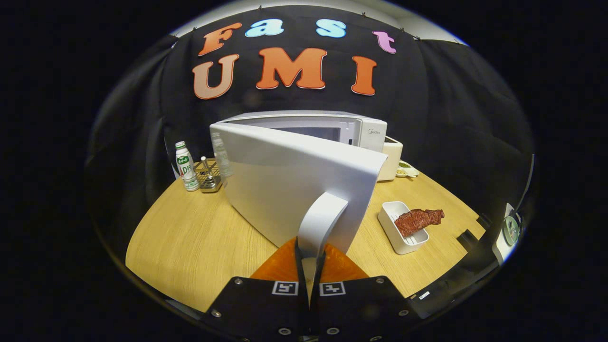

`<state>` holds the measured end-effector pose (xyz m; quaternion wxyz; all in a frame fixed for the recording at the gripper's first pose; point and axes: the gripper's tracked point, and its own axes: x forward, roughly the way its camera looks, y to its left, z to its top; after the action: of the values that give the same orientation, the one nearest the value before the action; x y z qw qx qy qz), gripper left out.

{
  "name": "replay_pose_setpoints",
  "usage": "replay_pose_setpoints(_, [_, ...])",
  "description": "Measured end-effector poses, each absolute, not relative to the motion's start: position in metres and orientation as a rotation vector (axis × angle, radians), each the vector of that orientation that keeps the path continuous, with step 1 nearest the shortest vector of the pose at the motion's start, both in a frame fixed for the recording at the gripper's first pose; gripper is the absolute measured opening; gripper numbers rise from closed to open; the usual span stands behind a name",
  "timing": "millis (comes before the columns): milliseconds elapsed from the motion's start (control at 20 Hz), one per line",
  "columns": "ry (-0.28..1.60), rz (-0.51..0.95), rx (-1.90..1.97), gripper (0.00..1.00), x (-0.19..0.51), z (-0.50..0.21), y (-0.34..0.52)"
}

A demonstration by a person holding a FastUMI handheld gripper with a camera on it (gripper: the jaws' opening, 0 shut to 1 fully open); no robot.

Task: Open the microwave, put the food inside, and close the microwave door.

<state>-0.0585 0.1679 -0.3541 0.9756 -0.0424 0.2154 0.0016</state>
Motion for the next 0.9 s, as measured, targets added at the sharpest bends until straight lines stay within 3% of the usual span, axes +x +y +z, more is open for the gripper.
replay_pose_setpoints(300, [0.409,0.025,-0.125,0.02,-0.091,-0.359,0.217])
replay_pose_setpoints(700, [0.391,0.189,-0.122,0.02,-0.120,-0.365,0.301])
replay_pose_setpoints(900, [0.355,0.191,-0.160,0.03,-0.121,-0.364,0.305])
